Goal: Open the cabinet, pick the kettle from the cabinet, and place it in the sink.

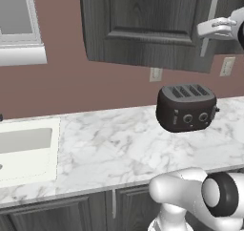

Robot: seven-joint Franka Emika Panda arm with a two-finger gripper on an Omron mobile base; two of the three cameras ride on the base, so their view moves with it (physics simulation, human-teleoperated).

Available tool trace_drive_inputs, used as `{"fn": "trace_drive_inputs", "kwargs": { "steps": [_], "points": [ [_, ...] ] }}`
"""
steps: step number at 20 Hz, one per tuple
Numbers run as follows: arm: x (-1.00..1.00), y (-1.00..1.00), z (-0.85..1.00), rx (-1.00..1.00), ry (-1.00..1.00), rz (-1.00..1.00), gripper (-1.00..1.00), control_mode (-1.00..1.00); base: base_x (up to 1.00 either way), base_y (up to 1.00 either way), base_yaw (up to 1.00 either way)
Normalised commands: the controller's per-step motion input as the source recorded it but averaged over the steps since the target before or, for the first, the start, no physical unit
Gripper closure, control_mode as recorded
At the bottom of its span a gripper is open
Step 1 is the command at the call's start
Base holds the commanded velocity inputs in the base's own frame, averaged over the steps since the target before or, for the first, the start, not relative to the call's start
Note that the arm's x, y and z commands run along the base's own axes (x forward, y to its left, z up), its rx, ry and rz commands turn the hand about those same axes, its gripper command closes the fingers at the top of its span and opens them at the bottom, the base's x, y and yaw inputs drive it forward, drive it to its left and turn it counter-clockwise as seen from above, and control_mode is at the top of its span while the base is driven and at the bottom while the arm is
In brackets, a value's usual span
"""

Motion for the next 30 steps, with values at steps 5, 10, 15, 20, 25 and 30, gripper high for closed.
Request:
{"fn": "trace_drive_inputs", "kwargs": {
  "steps": [5, 10, 15, 20, 25, 30],
  "points": [
    [-0.38, 0.49, 0.0, 0.0, 0.0, 0.0, 1.0, -1.0, 0.0, 0.0, 0.0],
    [-0.39, 0.5, 0.0, 0.0, 0.0, 0.0, 1.0, -1.0, 0.0, 0.0, 0.0],
    [-0.38, 0.5, 0.0, 0.0, 0.0, 0.0, 1.0, -1.0, 0.0, 0.0, 0.0],
    [-0.37, 0.52, 0.0, 0.0, 0.0, 0.0, 1.0, -1.0, 0.0, 0.0, 0.0],
    [-0.36, 0.55, 0.0, 0.0, 0.0, 0.0, 1.0, -1.0, 0.0, 0.0, 0.0],
    [-0.29, 0.54, 0.0, 0.0, 0.0, 0.0, 1.0, -1.0, 0.0, 0.0, 0.0]
  ]
}}
